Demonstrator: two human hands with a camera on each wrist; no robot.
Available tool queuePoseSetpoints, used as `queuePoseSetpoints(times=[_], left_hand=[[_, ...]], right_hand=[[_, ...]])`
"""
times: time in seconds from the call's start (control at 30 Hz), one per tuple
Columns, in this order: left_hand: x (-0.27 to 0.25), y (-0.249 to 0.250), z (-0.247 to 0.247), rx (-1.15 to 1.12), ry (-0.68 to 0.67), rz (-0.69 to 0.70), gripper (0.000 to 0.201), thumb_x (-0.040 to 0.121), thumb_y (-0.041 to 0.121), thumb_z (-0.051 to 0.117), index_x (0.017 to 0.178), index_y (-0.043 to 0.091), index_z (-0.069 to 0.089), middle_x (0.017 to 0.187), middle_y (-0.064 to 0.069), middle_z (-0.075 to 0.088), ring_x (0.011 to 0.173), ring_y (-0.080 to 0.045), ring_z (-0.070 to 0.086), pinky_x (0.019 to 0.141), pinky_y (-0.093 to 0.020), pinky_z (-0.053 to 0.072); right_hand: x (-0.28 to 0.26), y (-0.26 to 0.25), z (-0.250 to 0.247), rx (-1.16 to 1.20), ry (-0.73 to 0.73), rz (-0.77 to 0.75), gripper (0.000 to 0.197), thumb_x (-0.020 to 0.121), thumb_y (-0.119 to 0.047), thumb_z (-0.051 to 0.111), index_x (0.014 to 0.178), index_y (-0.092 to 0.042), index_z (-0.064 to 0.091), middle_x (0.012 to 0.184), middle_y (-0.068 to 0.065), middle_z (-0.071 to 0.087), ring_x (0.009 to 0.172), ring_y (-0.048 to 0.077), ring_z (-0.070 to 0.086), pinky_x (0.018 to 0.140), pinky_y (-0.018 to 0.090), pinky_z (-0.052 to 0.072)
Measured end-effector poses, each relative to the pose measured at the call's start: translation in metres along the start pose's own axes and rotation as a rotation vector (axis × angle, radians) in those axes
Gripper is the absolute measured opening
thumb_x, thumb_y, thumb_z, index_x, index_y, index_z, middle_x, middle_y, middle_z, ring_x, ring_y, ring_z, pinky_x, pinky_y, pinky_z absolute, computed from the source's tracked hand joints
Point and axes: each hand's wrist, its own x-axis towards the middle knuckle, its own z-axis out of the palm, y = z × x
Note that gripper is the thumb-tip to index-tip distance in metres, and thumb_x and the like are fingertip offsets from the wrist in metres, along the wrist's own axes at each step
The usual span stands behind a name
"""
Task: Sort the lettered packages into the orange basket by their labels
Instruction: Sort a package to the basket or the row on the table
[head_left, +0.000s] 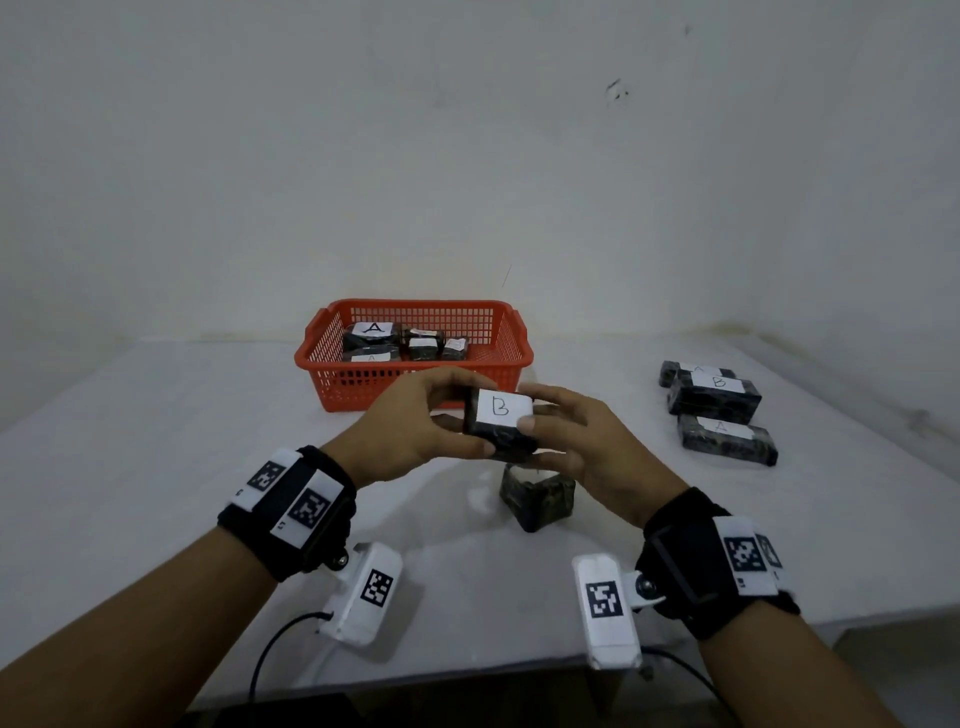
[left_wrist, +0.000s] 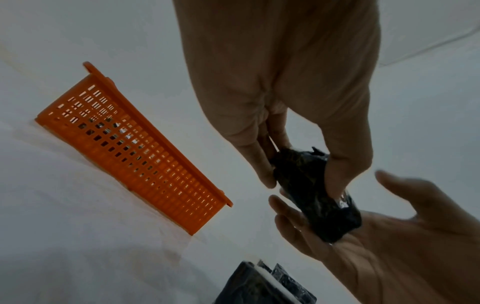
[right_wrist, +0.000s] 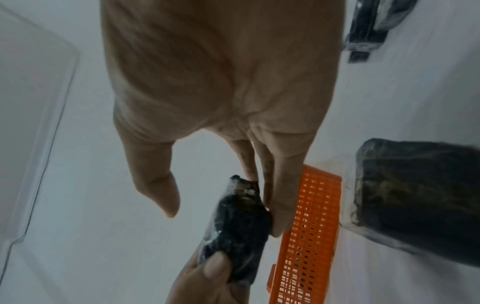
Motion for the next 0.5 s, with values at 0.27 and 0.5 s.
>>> queuePoseSetpoints(times=[0.27, 0.5], left_hand=[[-0.005, 0.002, 0.012, -0.041, -0.006, -0.003, 0.054, 0.09, 0.014, 0.078, 0.141, 0.017, 0.06, 0.129, 0.004, 0.071, 0.121, -0.011, 0.068, 0.097, -0.026, 0.058], [-0.006, -0.004, 0.013, -0.056, 0.119, 0.021, 0.025, 0.093, 0.003, 0.071, 0.118, 0.009, 0.075, 0.109, -0.001, 0.08, 0.102, -0.012, 0.076, 0.086, -0.021, 0.059]], right_hand=[[-0.005, 0.005, 0.006, -0.113, 0.1, -0.041, 0.032, 0.094, -0.011, 0.074, 0.126, -0.01, 0.069, 0.112, 0.007, 0.08, 0.102, 0.024, 0.078, 0.092, 0.04, 0.063], [-0.005, 0.007, 0.009, -0.086, 0.105, -0.039, 0.027, 0.1, -0.013, 0.066, 0.126, -0.004, 0.069, 0.113, 0.01, 0.079, 0.105, 0.025, 0.077, 0.095, 0.043, 0.062]])
